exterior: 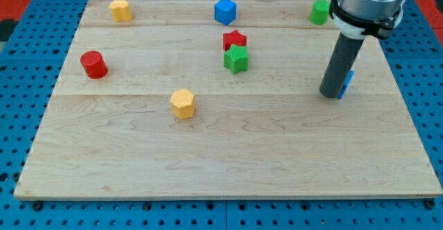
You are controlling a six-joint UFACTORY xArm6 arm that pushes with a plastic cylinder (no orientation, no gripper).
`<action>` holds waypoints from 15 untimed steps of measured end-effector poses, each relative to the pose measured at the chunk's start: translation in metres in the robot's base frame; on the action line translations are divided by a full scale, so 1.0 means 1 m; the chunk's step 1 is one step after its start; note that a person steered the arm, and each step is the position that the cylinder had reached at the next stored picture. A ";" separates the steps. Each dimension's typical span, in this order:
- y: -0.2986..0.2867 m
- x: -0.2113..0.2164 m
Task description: Push the red star closer to the green star
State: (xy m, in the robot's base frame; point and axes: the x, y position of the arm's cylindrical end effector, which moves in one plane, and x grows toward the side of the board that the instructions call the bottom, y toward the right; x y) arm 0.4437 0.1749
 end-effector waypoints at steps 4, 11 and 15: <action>-0.053 -0.070; -0.165 -0.130; -0.207 -0.129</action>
State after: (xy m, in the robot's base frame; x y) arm 0.3151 -0.0317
